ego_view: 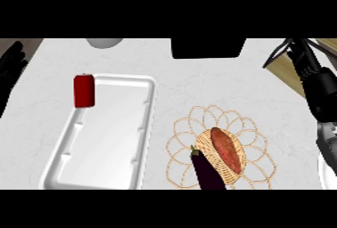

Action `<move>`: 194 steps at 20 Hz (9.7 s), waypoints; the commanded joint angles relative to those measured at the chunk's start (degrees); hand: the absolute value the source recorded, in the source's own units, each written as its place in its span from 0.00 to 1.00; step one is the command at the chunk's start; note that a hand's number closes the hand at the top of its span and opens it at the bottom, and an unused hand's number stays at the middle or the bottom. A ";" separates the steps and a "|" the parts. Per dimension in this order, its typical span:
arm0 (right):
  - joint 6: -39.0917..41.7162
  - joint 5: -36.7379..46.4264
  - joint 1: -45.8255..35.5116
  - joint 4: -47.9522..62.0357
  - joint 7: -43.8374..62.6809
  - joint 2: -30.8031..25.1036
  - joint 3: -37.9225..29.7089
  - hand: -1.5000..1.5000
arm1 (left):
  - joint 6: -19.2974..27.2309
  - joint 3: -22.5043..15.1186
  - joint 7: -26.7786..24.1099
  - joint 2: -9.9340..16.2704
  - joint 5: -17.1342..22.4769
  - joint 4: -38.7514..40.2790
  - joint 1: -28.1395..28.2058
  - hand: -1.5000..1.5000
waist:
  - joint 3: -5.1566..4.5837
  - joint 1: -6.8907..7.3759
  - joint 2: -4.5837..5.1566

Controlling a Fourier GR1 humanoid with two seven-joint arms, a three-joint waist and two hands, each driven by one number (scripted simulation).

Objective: Pick the sweet potato from the placemat and place it in the tiered shelf

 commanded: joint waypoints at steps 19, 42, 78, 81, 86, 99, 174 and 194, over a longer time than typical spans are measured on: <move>-27.48 54.51 16.11 -10.43 30.01 19.14 32.43 0.00 | -2.55 2.49 -6.05 -10.16 7.49 3.31 18.68 0.50 | -2.56 -0.59 0.13; 41.26 54.58 1.31 -17.37 67.72 17.00 33.83 0.00 | -3.22 2.15 -7.38 -12.53 6.11 6.73 15.84 0.50 | -2.47 0.08 0.87; 32.82 69.92 7.52 5.43 39.96 21.82 21.11 1.00 | -7.24 6.63 -7.45 -16.59 0.72 6.79 15.30 0.50 | -2.33 0.28 1.01; 36.48 69.44 6.65 2.49 36.93 18.20 19.36 1.00 | -4.40 4.85 -5.34 -19.05 -1.29 3.49 16.02 0.50 | -2.32 0.20 0.92; 33.12 74.19 7.14 0.37 36.36 18.26 19.58 1.00 | -8.79 7.59 -10.41 -18.47 0.75 4.09 21.02 0.50 | -2.33 0.33 0.88; 22.64 70.48 -11.08 9.44 45.42 18.73 -8.13 1.00 | -10.56 8.08 -6.24 -16.65 0.94 3.66 17.86 0.50 | -2.31 1.01 1.10; 5.14 72.81 -34.19 41.01 31.20 -10.35 -35.33 0.00 | -9.84 10.53 -4.84 -20.66 -4.15 5.70 13.64 0.50 | -2.31 0.78 1.17; 11.22 51.09 -32.31 10.02 40.46 -11.30 -48.18 0.00 | -11.16 11.76 -6.30 -21.08 -3.81 2.92 18.94 0.50 | -2.38 -0.90 0.34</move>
